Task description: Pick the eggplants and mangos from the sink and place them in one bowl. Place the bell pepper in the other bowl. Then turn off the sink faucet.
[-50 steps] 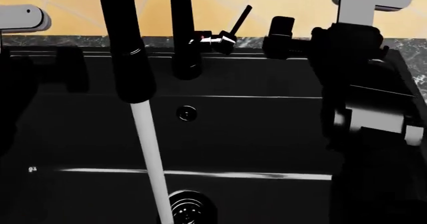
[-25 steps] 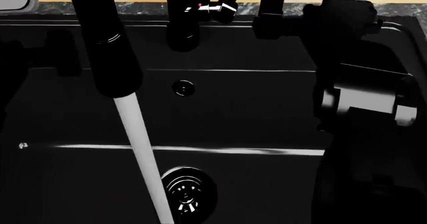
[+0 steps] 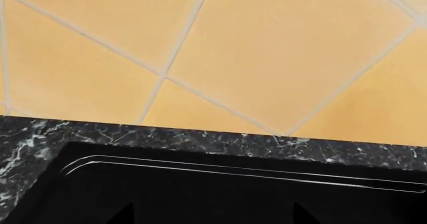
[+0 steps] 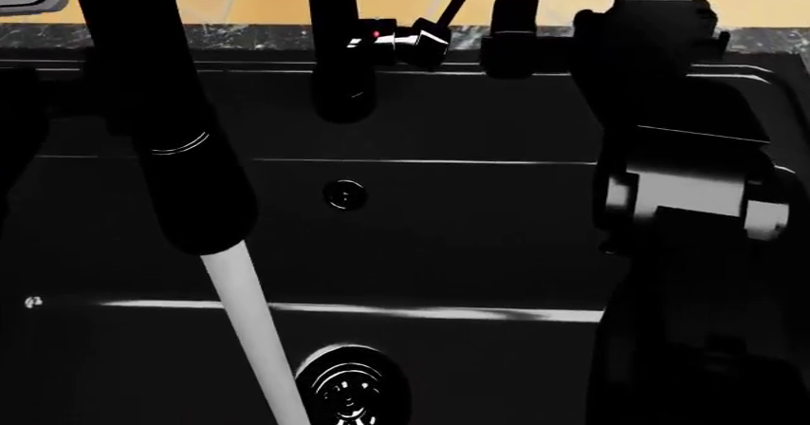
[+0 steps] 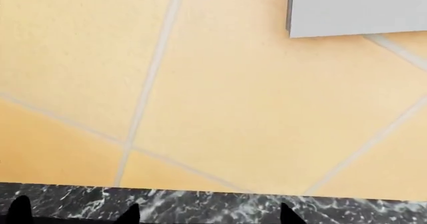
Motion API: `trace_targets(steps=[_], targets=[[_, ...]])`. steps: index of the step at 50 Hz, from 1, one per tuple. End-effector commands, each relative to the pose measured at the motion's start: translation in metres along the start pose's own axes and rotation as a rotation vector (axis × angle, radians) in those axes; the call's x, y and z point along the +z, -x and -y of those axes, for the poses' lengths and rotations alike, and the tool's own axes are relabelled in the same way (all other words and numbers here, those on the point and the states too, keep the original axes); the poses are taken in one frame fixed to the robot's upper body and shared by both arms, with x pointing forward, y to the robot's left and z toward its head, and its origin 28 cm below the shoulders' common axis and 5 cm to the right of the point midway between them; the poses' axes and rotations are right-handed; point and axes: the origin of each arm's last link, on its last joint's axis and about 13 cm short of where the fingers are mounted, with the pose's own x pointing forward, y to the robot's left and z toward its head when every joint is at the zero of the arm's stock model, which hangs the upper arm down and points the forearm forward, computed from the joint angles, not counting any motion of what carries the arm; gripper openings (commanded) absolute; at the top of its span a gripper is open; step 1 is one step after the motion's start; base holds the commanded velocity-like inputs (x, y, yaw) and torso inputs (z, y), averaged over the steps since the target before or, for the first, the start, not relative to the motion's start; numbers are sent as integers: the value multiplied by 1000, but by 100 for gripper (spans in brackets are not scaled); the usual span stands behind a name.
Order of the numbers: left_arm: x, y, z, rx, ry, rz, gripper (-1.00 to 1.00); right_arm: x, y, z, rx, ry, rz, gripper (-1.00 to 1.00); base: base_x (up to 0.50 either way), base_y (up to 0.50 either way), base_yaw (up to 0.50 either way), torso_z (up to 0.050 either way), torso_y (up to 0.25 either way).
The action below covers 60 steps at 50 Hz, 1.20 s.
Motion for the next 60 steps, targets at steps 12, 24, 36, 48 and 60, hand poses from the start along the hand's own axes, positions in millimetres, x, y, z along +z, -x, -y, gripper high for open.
trace_targets(steps=[12,24,36,48,60], targets=[[-2,2,-1,8,-4,-19,100,7,-4,-14,68,6,42,100,0,0,0,0,0],[-4,2,-3,9,-8,-23,100,4,-7,-27,111,-25,44,100,0,0,0,0,0],[-9,4,-6,14,-21,-28,100,9,-8,-33,137,-3,40,100,0,0,0,0,0],[-8,5,-10,15,-25,-21,100,16,-9,-40,161,14,31,100,0,0,0,0,0],[-5,6,-8,15,-25,-16,100,14,-9,-44,193,1,15,100,0,0,0,0,0]])
